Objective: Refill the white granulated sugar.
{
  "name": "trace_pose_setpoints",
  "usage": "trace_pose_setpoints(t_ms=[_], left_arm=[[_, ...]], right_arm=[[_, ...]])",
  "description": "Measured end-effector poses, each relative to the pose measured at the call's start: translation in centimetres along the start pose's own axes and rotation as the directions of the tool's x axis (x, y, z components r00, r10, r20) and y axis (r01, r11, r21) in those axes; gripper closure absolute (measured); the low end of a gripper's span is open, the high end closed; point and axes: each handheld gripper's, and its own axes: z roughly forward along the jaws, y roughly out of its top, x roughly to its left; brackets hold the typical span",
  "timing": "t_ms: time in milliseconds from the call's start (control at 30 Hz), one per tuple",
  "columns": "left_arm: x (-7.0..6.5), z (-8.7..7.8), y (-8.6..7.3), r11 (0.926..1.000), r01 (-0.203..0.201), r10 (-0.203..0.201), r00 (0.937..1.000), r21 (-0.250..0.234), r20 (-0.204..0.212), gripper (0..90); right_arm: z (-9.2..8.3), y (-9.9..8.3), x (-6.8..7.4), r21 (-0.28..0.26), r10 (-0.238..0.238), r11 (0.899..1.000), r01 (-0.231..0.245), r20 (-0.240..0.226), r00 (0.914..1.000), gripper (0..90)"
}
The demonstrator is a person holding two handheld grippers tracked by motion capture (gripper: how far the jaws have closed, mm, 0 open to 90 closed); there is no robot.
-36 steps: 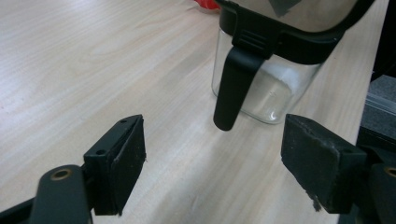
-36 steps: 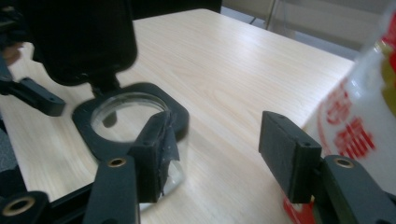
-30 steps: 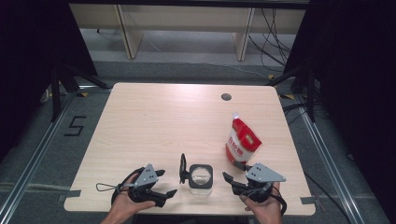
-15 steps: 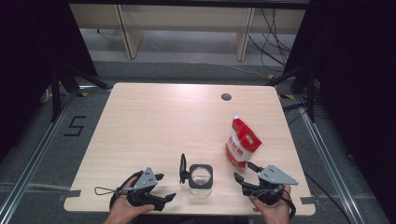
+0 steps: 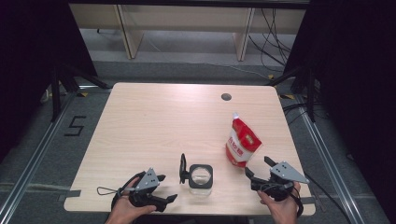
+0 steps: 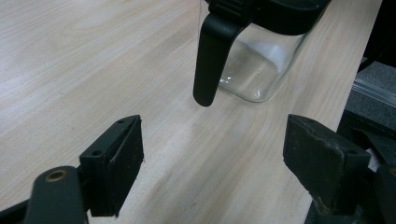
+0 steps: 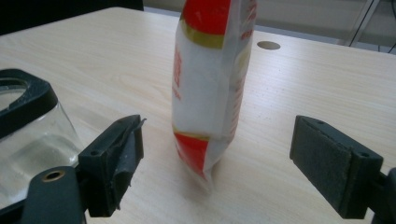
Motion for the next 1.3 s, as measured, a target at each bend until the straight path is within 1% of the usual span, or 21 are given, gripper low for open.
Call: trace_pose_setpoints(t_ms=[67,100,167,200,367,400,433,467,533,567,600,667,700,733,833,867,900,933,1100,1133,1300], left_arm=[[0.2,-0.1,-0.1,0.9998,-0.02,0.02,0.9998,0.001,0.004,20.2],[0.1,-0.1,-0.1,0.9998,0.015,-0.015,0.9999,-0.011,0.0,20.2],[0.1,-0.1,-0.1,0.9996,0.024,-0.024,0.9997,-0.016,-0.005,20.2],[0.1,-0.1,0.0,0.9996,0.02,-0.02,0.9998,-0.018,-0.003,20.2],[0.3,0.1,-0.1,1.0,-0.009,0.009,1.0,0.0,-0.001,20.4],[0.1,0.2,-0.1,0.9998,0.019,-0.019,0.9998,0.0,0.005,20.4],[0.1,0.2,-0.1,0.9999,0.012,-0.012,0.9999,-0.001,-0.003,20.4],[0.1,0.2,-0.1,0.9999,0.016,-0.016,0.9999,-0.006,0.002,20.4],[0.1,0.2,-0.1,0.9997,0.014,-0.014,0.9999,-0.019,0.001,20.6],[0.3,0.1,-0.1,1.0,-0.005,0.005,1.0,-0.006,-0.001,20.7],[0.3,0.1,-0.1,1.0,0.0,0.0,1.0,-0.008,0.001,20.7],[0.4,0.0,-0.1,0.9999,-0.015,0.015,0.9999,0.004,-0.001,20.8],[0.2,0.1,-0.1,1.0,0.005,-0.005,1.0,0.003,0.007,20.8],[0.2,0.1,-0.1,1.0,0.003,-0.003,1.0,0.005,0.002,20.9],[0.1,0.2,-0.1,0.9998,0.015,-0.015,0.9998,-0.009,0.008,21.0],[0.1,0.2,-0.1,0.9998,0.016,-0.016,0.9998,-0.011,0.01,21.0],[0.1,0.2,-0.1,0.9994,0.028,-0.028,0.9995,-0.022,0.012,21.0],[0.1,0.2,-0.1,0.9994,0.027,-0.027,0.9996,-0.022,0.013,21.0],[0.2,0.2,-0.1,1.0,-0.006,0.006,0.9999,-0.003,0.009,21.1],[0.2,0.2,-0.1,1.0,-0.005,0.005,0.9999,-0.003,0.01,21.2],[0.2,0.2,-0.1,0.9999,0.013,-0.013,0.9999,-0.007,0.01,21.4]], right_arm=[[0.4,0.0,-0.1,-0.017,0.015,1.0,-0.015,0.009,0.9999,17.2],[0.7,0.1,-0.2,-0.023,-0.011,1.0,0.012,0.009,0.9999,16.6],[1.0,0.3,-0.2,-0.024,-0.04,0.999,0.04,0.015,0.9991,16.2],[1.2,0.3,0.2,-0.006,-0.002,1.0,0.002,0.006,1.0,16.0],[3.3,0.5,-0.3,-0.041,-0.03,0.999,0.029,-0.029,0.9991,16.0],[3.3,0.5,-0.3,-0.041,-0.03,0.999,0.029,-0.029,0.9991,16.0],[3.7,0.5,-0.5,-0.048,-0.033,0.998,0.031,-0.023,0.9992,16.1],[4.0,0.6,-0.6,-0.047,-0.013,0.999,0.012,-0.03,0.9995,17.6],[4.6,0.7,-0.9,-0.069,-0.026,0.997,0.024,-0.027,0.9993,21.7],[4.9,0.7,-0.9,-0.071,-0.02,0.997,0.018,-0.026,0.9995,23.2],[5.5,0.7,-0.9,-0.077,-0.032,0.997,0.028,-0.049,0.9983,30.8],[5.6,0.8,-0.8,-0.063,-0.035,0.997,0.033,-0.037,0.9987,31.3],[5.8,0.7,-0.6,-0.063,-0.016,0.998,0.013,-0.042,0.999,33.3],[5.9,0.8,-0.7,-0.063,-0.031,0.998,0.028,-0.052,0.9981,37.5],[6.1,1.0,-0.9,-0.051,-0.082,0.996,0.078,-0.077,0.9937,38.5],[5.9,1.1,-0.7,-0.031,-0.029,0.999,0.027,-0.085,0.996,39.0],[6.0,1.1,-1.1,-0.037,-0.07,0.997,0.068,-0.077,0.9945,39.1],[6.1,1.2,-1.5,-0.037,-0.078,0.997,0.074,-0.114,0.9904,39.4],[6.3,1.3,-2.7,-0.048,-0.101,0.994,0.094,-0.175,0.9793,39.5],[6.4,1.5,-3.2,-0.045,-0.14,0.99,0.133,-0.204,0.969,39.4],[6.4,1.5,-3.5,-0.042,-0.142,0.99,0.136,-0.209,0.9676,39.2]])
